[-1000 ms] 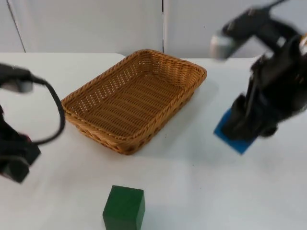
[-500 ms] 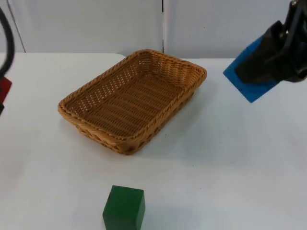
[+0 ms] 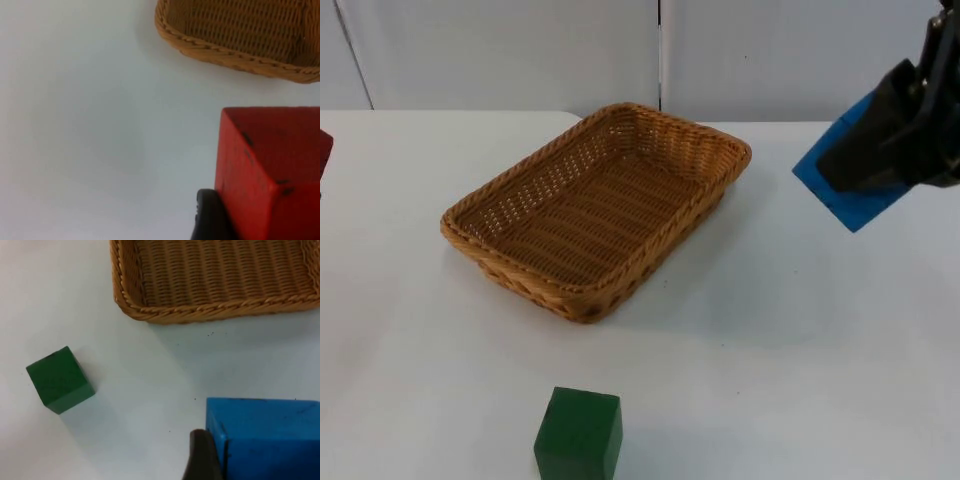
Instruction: Pick up one cube with each hand and place exactly two cubes into the same basket, leaving the remaining cube outside.
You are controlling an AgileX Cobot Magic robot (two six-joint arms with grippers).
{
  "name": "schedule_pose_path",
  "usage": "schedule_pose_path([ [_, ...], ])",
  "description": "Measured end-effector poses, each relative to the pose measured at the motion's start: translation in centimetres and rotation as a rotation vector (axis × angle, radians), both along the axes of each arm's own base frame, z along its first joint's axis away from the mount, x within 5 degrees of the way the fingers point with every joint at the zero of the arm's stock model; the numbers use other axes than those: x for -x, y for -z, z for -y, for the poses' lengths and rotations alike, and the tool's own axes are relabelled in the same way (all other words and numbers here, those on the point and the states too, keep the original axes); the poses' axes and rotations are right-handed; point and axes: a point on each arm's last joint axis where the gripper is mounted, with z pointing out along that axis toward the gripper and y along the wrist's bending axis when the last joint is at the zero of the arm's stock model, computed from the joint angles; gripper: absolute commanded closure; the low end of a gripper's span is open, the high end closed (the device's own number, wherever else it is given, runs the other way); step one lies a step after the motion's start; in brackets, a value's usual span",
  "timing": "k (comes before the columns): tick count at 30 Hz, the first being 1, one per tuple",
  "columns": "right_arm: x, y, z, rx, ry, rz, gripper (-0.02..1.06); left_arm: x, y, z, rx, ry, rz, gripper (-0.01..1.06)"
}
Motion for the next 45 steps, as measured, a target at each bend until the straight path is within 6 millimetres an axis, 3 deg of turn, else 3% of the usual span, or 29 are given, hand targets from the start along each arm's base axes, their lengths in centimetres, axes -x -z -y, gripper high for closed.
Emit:
schedule_pose_path([
  [17, -0.4, -0.5, -0.2, -0.094, 0.085, 0.006, 1.05, 0.1, 0.0, 0.1, 0.007, 0.005, -0.011, 1.05],
  [22, -2.0, -1.6, -1.5, -0.124, 0.089, 0.036, 1.05, -0.6, 0.1, 0.4, 0.042, -0.001, 0.018, 1.05],
  [30, -7.0, -1.0, -4.7, -0.104, 0.085, 0.041, 1.05, -3.0, 1.9, 1.1, 0.068, -0.009, 0.003, 1.05],
  [37, -13.1, 0.8, -4.6, -0.068, 0.159, 0.025, 1.05, -5.7, 3.3, 2.0, 0.092, 0.012, -0.018, 1.05],
  [38, -13.1, 0.8, -4.6, -0.068, 0.159, 0.025, 1.05, -5.7, 3.3, 2.0, 0.092, 0.012, -0.018, 1.05],
  [42, -16.9, 2.7, -6.0, -0.021, 0.138, 0.016, 1.05, -9.1, 3.3, 3.0, 0.116, 0.035, 0.017, 1.05],
  [45, -18.4, 3.7, -6.9, -0.009, 0.125, 0.016, 1.05, -10.7, 3.6, 3.4, 0.110, 0.049, 0.032, 1.05],
])
